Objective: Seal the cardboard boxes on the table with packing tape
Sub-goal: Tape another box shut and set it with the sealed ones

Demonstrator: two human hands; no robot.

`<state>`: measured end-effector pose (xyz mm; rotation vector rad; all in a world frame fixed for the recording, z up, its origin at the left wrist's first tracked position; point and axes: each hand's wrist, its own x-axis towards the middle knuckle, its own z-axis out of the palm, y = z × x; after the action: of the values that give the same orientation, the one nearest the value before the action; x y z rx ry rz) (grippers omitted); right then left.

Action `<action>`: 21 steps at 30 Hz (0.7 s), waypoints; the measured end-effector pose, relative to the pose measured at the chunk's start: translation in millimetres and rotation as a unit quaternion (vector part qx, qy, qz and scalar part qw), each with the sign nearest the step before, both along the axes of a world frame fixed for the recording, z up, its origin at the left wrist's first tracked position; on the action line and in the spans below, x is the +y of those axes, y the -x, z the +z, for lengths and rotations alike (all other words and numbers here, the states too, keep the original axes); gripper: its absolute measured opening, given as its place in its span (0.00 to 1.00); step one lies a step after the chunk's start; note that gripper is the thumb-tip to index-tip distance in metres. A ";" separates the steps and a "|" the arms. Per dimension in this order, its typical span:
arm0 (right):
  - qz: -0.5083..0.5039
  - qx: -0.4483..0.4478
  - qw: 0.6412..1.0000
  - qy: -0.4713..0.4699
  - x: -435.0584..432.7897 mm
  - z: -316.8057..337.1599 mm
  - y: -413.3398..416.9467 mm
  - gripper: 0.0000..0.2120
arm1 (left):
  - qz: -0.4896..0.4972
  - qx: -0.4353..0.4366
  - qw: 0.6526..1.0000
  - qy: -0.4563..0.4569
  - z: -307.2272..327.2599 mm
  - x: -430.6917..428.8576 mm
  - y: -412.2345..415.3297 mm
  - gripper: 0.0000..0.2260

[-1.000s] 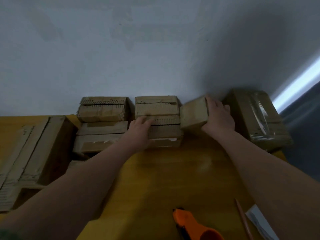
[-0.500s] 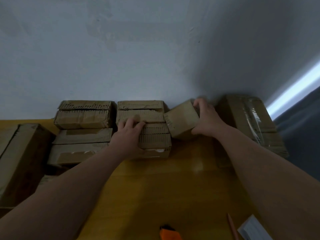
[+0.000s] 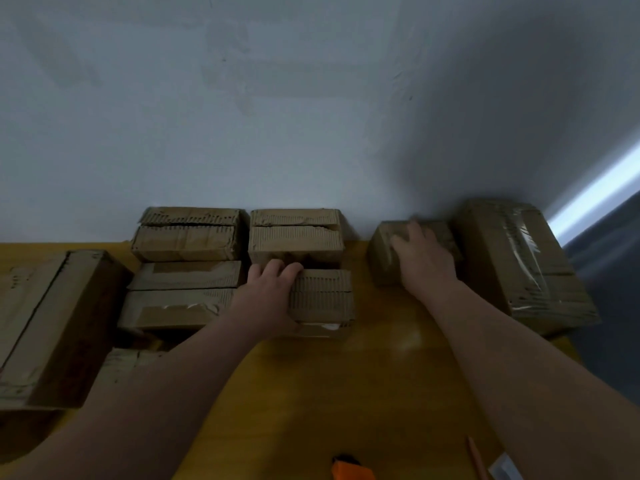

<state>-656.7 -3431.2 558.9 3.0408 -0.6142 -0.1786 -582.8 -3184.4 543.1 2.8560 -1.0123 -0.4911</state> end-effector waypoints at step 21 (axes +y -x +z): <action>-0.136 0.001 0.965 -0.226 148.1 -27.6 149.9 0.21 | -0.031 0.012 0.999 0.032 -8.0 113.2 110.5 0.42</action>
<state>-806.6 -3283.1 531.3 3.3629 -1.1365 -0.3766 -693.3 -3071.1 535.1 2.7642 -1.0936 -0.4867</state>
